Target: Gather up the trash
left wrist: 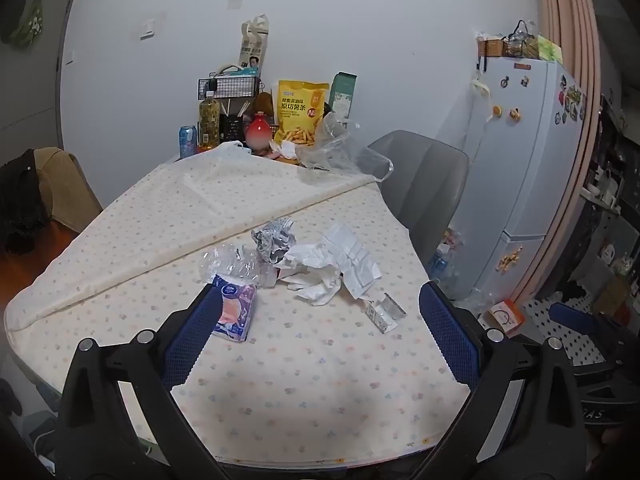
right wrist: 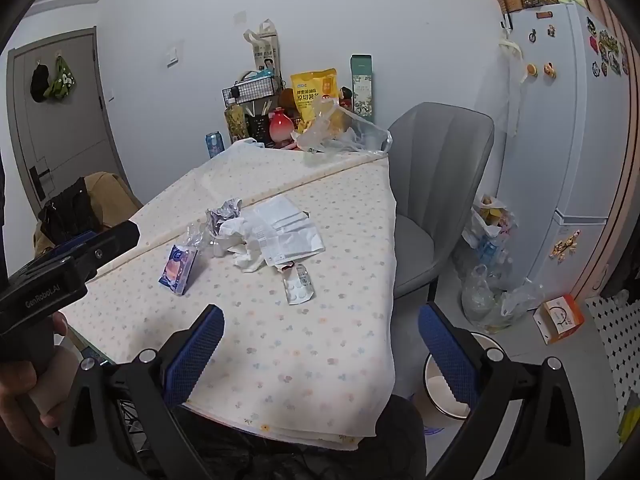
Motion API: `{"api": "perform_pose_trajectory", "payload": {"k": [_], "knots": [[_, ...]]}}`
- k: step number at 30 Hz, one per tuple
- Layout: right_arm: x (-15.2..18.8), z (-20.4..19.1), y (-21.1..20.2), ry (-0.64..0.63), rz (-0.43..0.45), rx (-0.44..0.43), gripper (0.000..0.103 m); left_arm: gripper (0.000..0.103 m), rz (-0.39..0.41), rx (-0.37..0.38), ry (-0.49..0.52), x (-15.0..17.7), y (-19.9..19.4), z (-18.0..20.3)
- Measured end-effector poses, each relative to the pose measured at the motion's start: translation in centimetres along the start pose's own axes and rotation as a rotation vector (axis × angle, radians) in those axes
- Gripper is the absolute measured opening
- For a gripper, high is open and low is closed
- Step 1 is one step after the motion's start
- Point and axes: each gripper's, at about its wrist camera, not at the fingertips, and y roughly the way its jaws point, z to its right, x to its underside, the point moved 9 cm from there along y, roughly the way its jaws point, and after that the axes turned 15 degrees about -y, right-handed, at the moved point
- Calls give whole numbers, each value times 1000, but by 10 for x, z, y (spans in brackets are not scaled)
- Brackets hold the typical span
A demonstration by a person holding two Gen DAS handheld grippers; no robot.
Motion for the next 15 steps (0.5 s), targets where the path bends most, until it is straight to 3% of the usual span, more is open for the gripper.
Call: {"api": "perform_pose_trajectory", "payload": {"k": [15], "knots": [[2, -4, 4, -13, -3, 3, 95, 97, 9, -2, -14, -4, -2, -7]]}}
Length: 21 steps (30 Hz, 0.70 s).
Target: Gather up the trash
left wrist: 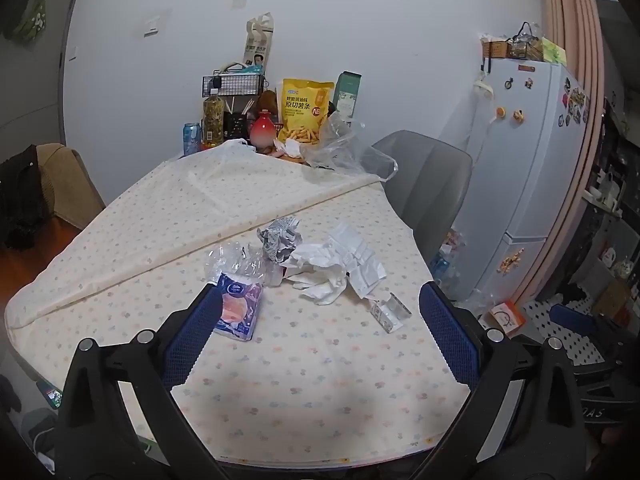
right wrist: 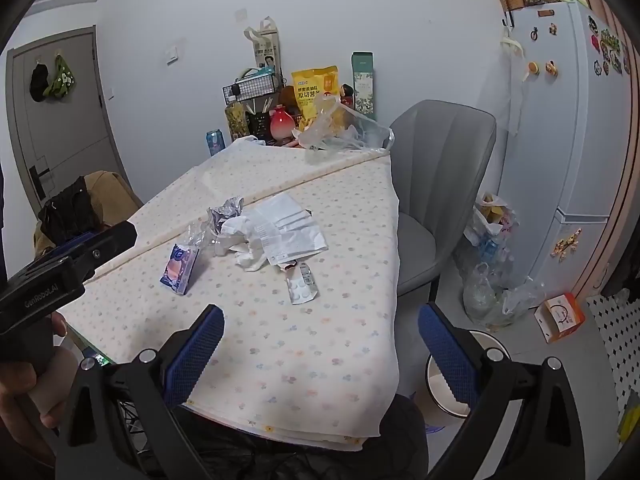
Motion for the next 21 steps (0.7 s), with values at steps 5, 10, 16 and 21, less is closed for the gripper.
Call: {"api": "perform_pose_trajectory", "payload": {"k": [5, 10, 16, 21], "knots": [[-1, 0, 1, 1, -4, 2, 95, 97, 1, 0, 1, 0, -1, 0], [5, -2, 7, 8, -2, 6, 95, 97, -1, -1, 4, 1, -2, 1], [1, 7, 2, 21, -10, 9, 95, 97, -3, -1, 1, 1, 0, -1], [2, 7, 3, 22, -13, 9, 95, 97, -4, -5, 2, 2, 0, -3]]}}
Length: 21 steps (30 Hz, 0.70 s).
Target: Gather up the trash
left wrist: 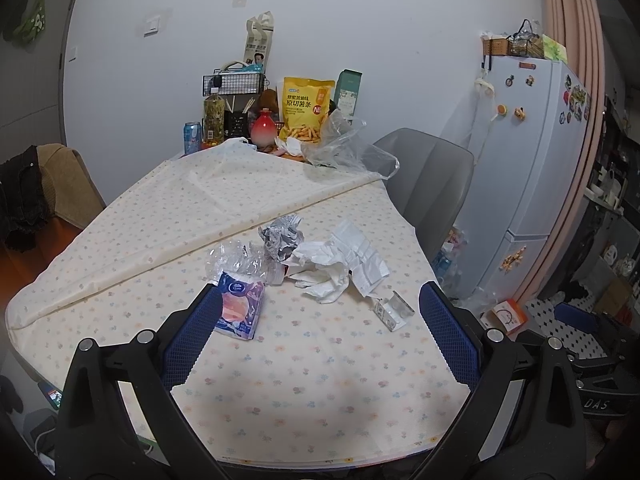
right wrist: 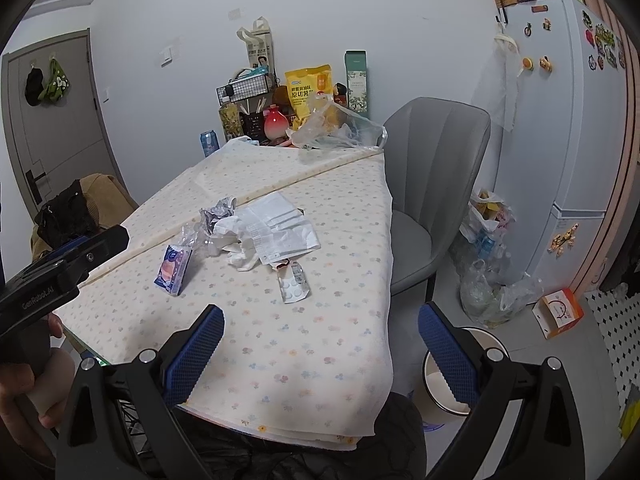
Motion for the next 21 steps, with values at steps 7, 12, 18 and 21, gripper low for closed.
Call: {"api": "perform_pose_trajectory", "payload": {"k": [7, 12, 18, 21], "knots": [[2, 4, 0, 9, 0, 3, 95, 97, -3, -1, 7, 3, 4, -1], [4, 8, 0, 15, -2, 7, 95, 97, -9, -1, 15, 4, 4, 4], [5, 10, 0, 20, -2, 10, 95, 97, -14, 0, 11, 7, 6, 3], [6, 10, 0, 19, -2, 15, 95, 97, -17, 1, 8, 8, 8, 3]]}}
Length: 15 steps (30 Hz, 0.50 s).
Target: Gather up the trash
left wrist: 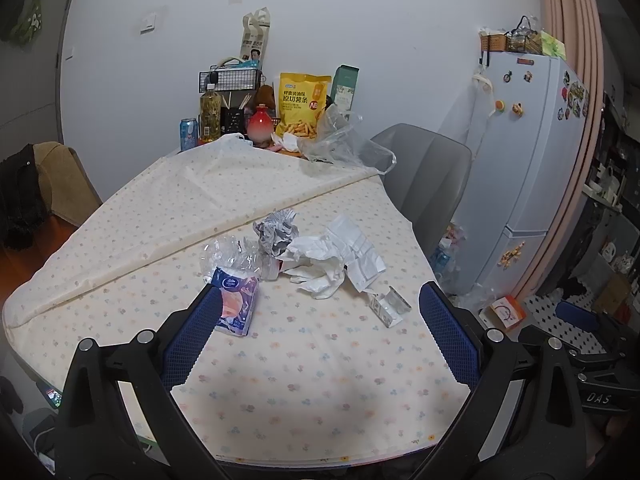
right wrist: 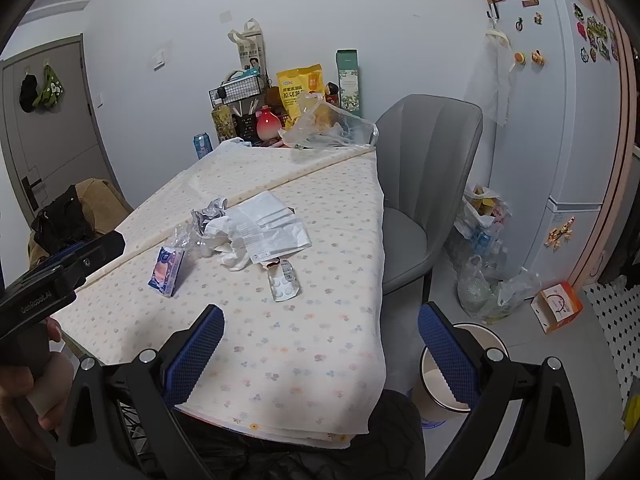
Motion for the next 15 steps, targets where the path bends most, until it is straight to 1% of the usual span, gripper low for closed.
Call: {"api": "perform_pose_trajectory", "payload": {"k": [10, 15], "knots": [[2, 4, -1, 9, -2, 10, 95, 97, -3, 5, 1, 3, 0, 7], [0, 5, -3, 7, 4, 19, 95, 97, -3, 9, -9, 0, 1, 2]]}}
